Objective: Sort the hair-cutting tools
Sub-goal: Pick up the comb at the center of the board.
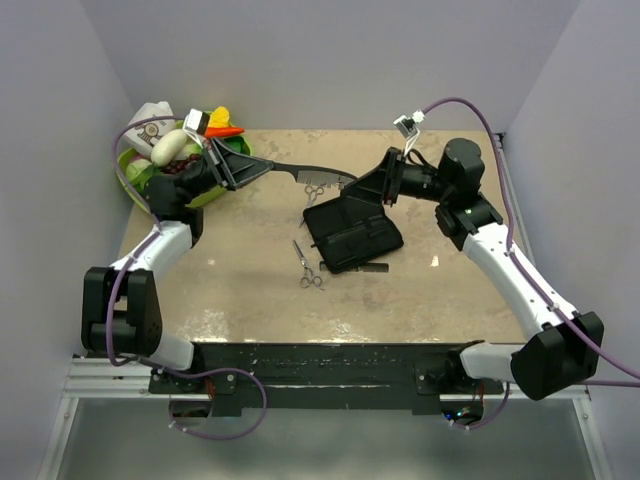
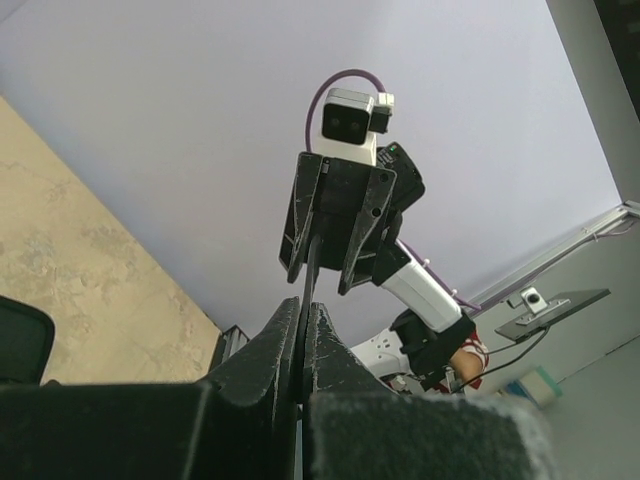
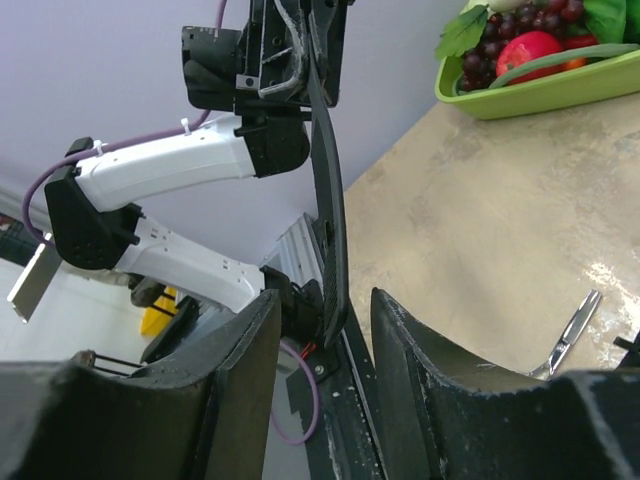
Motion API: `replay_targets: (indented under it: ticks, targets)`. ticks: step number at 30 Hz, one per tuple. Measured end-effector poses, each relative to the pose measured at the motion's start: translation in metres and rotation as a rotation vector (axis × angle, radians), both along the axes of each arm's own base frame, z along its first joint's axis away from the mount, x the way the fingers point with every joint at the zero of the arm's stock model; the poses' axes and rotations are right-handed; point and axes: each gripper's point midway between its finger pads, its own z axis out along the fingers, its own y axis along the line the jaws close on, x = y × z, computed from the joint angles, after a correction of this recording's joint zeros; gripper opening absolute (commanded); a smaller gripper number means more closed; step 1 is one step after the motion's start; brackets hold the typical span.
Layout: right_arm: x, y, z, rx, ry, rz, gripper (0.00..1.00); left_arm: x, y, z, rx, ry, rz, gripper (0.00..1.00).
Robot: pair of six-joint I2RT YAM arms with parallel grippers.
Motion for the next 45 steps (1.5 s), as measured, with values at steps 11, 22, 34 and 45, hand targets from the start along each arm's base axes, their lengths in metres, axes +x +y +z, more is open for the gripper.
replay_targets:
  ticks: [11, 22, 34, 45]
  targets:
    - [0.004, 0.002, 0.021, 0.006, -0.063, 0.003, 0.33, 0.006, -0.001, -0.001, 0.001, 0.012, -0.009, 0.00]
    - [0.014, 0.004, 0.006, -0.024, -0.014, -0.003, 0.00, 0.011, -0.002, -0.001, 0.013, 0.018, -0.033, 0.00]
    - [0.018, 0.002, 0.011, -0.062, -0.037, -0.006, 0.00, 0.018, -0.004, -0.006, -0.001, 0.119, -0.091, 0.88]
    - [0.070, -0.040, -0.039, -0.274, 0.052, -0.203, 0.00, 0.002, -0.005, -0.005, 0.180, -0.105, 0.010, 0.99]
